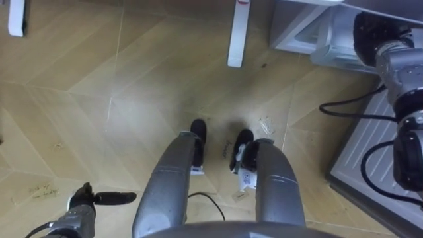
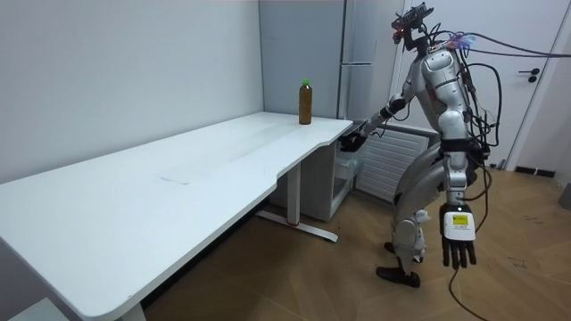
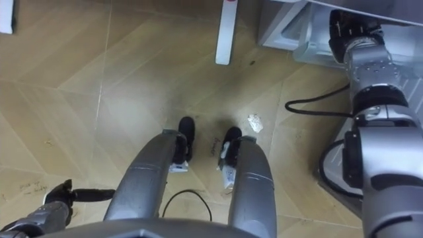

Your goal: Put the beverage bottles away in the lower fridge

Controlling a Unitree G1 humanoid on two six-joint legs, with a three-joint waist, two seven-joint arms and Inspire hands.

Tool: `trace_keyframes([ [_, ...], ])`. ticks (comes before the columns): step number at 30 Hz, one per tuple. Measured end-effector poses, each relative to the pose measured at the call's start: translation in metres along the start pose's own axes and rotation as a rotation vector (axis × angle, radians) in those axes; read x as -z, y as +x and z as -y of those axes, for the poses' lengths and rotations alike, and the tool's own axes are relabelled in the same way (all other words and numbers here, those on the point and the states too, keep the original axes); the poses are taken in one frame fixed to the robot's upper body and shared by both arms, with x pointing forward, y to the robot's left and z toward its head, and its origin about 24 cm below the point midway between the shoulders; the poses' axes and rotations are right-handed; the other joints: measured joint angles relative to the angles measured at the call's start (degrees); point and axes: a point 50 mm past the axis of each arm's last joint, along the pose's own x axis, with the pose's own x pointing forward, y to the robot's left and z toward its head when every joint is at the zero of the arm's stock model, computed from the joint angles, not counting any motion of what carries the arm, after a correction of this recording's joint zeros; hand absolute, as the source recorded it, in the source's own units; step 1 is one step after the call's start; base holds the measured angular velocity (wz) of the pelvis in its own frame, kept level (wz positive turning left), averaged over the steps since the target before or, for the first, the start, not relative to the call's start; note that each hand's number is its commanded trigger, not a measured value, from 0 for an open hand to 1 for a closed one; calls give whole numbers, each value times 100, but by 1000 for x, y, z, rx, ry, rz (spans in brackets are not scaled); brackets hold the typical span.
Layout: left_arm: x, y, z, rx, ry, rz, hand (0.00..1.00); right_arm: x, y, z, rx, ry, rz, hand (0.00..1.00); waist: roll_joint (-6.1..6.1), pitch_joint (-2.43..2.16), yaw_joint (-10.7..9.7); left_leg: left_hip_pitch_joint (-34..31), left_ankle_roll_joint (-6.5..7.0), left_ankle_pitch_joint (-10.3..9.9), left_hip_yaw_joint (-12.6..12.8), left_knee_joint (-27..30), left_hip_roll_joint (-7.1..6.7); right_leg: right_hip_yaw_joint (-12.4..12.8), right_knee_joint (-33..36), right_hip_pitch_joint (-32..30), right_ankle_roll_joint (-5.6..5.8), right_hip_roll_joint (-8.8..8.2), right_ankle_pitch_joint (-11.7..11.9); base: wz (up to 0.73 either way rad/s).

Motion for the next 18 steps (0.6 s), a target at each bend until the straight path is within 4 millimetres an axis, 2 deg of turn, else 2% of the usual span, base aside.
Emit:
trace_keyframes([
  [5,1,0,1,4,16,-4,0,-1,1,4,6,-4,1,0,-1,1,4,15,-1,1,12,-52,24,-81,-66,52,-14,-2,5,3],
  [18,2,0,2,8,26,-9,0,-4,1,4,4,-79,12,0,-39,23,46,98,8,9,146,-176,98,-81,-177,111,-20,12,7,0],
])
